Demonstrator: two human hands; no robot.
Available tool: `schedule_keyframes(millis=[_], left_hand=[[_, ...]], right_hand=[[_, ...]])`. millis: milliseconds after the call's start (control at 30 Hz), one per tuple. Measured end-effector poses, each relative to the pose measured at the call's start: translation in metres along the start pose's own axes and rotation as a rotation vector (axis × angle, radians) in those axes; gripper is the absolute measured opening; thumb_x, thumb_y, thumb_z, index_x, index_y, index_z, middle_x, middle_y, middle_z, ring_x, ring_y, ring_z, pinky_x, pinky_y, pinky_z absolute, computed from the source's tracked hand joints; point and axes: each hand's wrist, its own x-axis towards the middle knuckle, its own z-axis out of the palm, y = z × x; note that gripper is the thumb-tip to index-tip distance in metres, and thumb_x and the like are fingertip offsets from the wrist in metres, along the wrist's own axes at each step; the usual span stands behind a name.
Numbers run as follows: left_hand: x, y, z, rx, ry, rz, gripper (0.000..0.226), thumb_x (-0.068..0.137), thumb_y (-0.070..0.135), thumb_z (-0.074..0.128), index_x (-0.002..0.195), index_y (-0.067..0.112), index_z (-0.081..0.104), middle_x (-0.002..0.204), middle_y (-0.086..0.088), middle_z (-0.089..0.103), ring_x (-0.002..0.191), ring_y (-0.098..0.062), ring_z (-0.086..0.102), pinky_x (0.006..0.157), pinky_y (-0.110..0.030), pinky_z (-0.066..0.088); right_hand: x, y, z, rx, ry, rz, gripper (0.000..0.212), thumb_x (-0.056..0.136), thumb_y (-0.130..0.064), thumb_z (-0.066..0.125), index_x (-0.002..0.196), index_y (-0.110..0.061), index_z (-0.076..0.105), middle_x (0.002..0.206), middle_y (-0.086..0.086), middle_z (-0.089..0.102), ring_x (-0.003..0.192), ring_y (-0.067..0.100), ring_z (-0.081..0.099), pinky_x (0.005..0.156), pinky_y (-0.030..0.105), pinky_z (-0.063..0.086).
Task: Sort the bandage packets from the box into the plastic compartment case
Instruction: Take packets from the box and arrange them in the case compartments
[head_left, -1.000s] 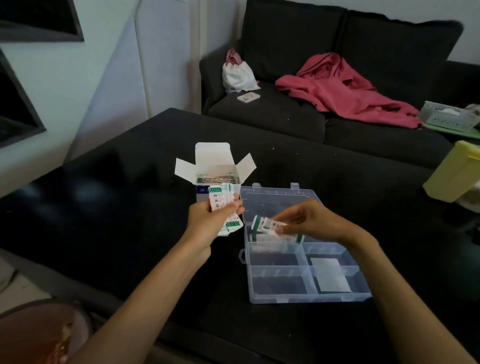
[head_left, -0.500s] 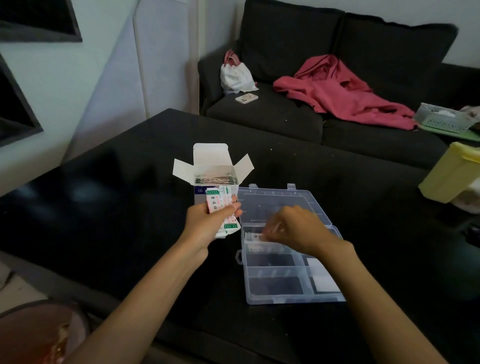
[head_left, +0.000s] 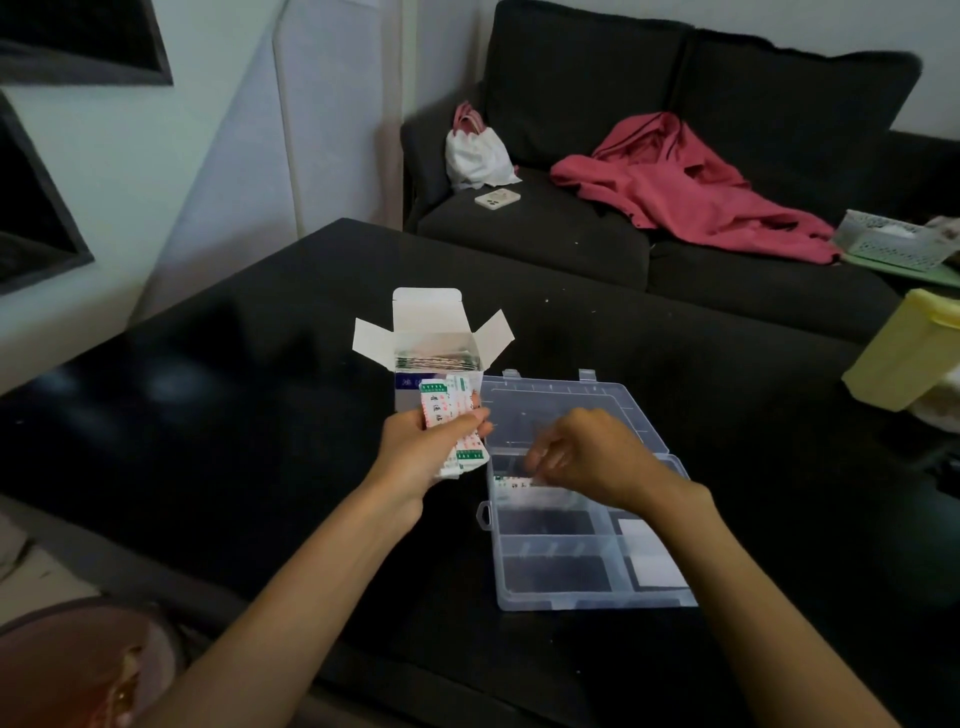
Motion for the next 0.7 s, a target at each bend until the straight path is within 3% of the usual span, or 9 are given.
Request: schedule_keyframes(millis=[133,200,333,433,533,633,700], left_hand=[[0.003,-0.002,0.001,-0.124,-0.032,-0.141,0.021,0.081,0.009,0.069,0.101,0.011,0.068,0.092,-0.006,0.074,0.078,-0.01,0.071,0.064,-0.024,0.057],[0.004,-0.003,0.003,-0.168,-0.034,-0.21,0.018,0.08,0.01,0.07,0.098,0.009,0.069,0.088,-0.007,0.074,0.076,-0.012,0.071,0.064,-0.026,0.057],[0.001,-0.001,0.011,-0.348,-0.028,-0.315,0.008,0.083,0.003,0.065,0.09,0.006,0.067,0.081,-0.012,0.072,0.076,-0.018,0.068,0.07,-0.034,0.056],[-0.001,-0.001,0.019,-0.474,-0.032,-0.335,0.011,0.086,0.0,0.06,0.096,0.002,0.065,0.098,-0.015,0.069,0.085,-0.02,0.067,0.071,-0.033,0.057],[-0.001,-0.003,0.024,-0.488,-0.051,-0.288,0.014,0.09,0.005,0.057,0.101,0.006,0.066,0.106,-0.013,0.068,0.103,-0.021,0.063,0.082,-0.034,0.051],[-0.002,-0.003,0.028,-0.436,-0.073,-0.194,0.02,0.091,0.012,0.055,0.087,0.016,0.075,0.103,-0.007,0.069,0.1,-0.02,0.062,0.087,-0.036,0.05],[-0.007,-0.002,0.033,-0.35,-0.092,-0.129,0.019,0.088,0.016,0.057,0.085,0.02,0.076,0.1,-0.003,0.068,0.094,-0.017,0.063,0.08,-0.034,0.052]], right_hand=[[-0.003,0.004,0.002,-0.029,0.036,0.018,0.013,0.079,-0.028,0.073,0.089,-0.02,0.074,0.093,-0.004,0.072,0.08,0.007,0.067,0.08,0.03,0.057],[-0.005,0.004,-0.002,0.03,0.074,0.029,0.012,0.081,-0.026,0.071,0.092,-0.021,0.073,0.095,-0.003,0.072,0.082,0.005,0.066,0.079,0.028,0.057],[-0.016,-0.007,-0.019,0.472,0.262,0.188,0.008,0.088,-0.019,0.061,0.094,-0.02,0.066,0.079,-0.007,0.065,0.067,0.001,0.062,0.057,0.01,0.05],[-0.02,-0.02,-0.019,0.721,0.125,0.279,0.004,0.087,-0.025,0.062,0.086,-0.022,0.065,0.079,-0.004,0.067,0.064,0.002,0.064,0.05,0.01,0.047],[-0.018,-0.028,-0.012,0.843,0.005,0.337,0.011,0.085,-0.031,0.063,0.085,-0.021,0.064,0.083,-0.003,0.067,0.071,0.005,0.065,0.053,0.012,0.05],[-0.016,-0.033,-0.009,1.012,-0.039,0.359,0.011,0.085,-0.028,0.064,0.09,-0.018,0.067,0.089,0.0,0.07,0.081,0.009,0.068,0.063,0.017,0.055],[-0.015,-0.035,-0.008,1.076,-0.005,0.369,0.015,0.084,-0.024,0.067,0.096,-0.016,0.068,0.092,0.002,0.071,0.083,0.011,0.068,0.067,0.019,0.056]])
